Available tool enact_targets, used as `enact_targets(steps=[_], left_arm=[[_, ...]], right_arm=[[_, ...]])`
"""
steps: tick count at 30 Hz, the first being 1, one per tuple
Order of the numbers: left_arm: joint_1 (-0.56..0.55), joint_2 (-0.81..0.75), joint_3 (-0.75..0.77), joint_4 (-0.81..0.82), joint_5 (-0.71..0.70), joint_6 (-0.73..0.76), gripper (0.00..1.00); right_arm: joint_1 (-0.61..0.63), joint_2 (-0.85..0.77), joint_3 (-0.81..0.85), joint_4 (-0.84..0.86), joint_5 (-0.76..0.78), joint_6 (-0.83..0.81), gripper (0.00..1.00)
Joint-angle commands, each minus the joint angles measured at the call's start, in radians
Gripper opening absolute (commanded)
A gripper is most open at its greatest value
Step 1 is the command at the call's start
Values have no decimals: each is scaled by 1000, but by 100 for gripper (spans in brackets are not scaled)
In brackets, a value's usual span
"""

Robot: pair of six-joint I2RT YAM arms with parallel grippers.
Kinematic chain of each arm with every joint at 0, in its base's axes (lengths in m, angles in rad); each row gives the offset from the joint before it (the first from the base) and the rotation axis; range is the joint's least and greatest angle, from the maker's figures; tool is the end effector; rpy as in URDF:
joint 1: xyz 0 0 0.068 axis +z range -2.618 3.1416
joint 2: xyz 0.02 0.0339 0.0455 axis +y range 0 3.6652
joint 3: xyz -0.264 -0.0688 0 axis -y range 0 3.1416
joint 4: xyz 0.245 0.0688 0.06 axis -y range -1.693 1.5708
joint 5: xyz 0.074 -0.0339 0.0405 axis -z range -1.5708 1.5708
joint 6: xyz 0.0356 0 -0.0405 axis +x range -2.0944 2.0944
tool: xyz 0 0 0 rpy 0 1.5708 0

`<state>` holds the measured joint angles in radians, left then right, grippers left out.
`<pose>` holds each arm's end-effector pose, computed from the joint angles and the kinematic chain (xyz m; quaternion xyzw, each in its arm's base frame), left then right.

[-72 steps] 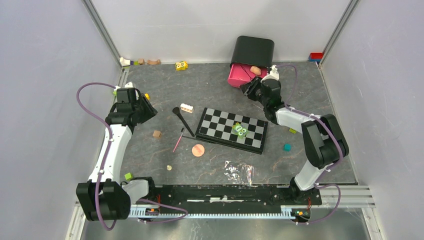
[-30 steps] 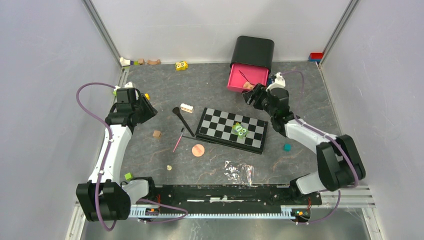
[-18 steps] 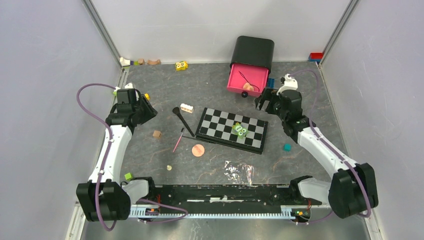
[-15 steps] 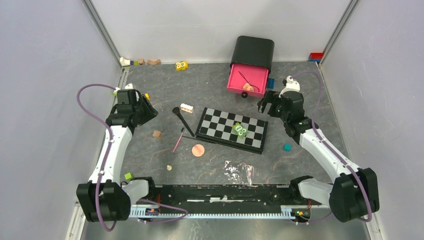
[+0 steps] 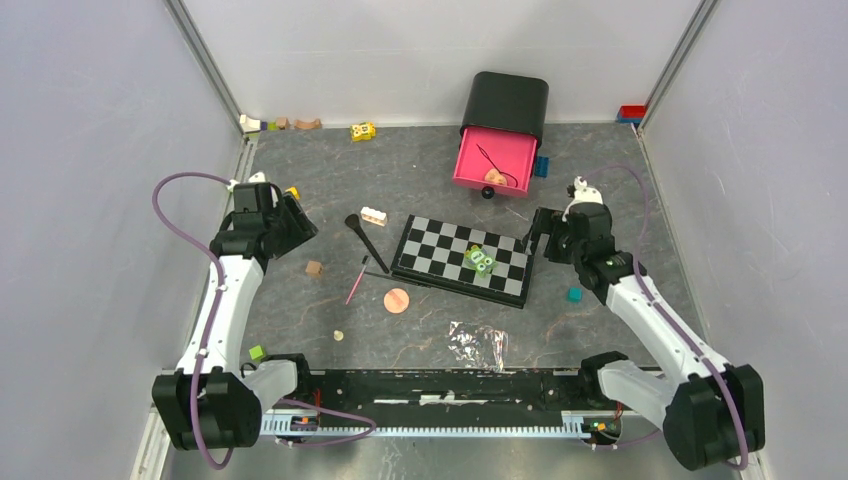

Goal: Organize the makeup
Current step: Open the drawer in the storage box.

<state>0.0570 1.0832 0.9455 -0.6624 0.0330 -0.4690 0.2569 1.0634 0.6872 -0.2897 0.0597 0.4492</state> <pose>0.2233 0.0116 0.2939 -0.2349 0.8963 -0.0918 0.3648 0.2208 0.0558 0.2424 0.0993 0.8936 0.1259 0.4193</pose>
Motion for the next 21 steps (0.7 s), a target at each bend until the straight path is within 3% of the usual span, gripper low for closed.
enact_targets(steps=[1, 11, 21], left_arm=[[6, -14, 30, -28, 32, -2, 65], [5, 4, 16, -29, 25, 0, 66], [4, 36, -16, -31, 49, -38, 64]], right_arm=[[-4, -80, -25, -2, 14, -18, 98], [-4, -6, 58, -127, -20, -52, 98], [0, -14, 19, -45, -175, -58, 98]])
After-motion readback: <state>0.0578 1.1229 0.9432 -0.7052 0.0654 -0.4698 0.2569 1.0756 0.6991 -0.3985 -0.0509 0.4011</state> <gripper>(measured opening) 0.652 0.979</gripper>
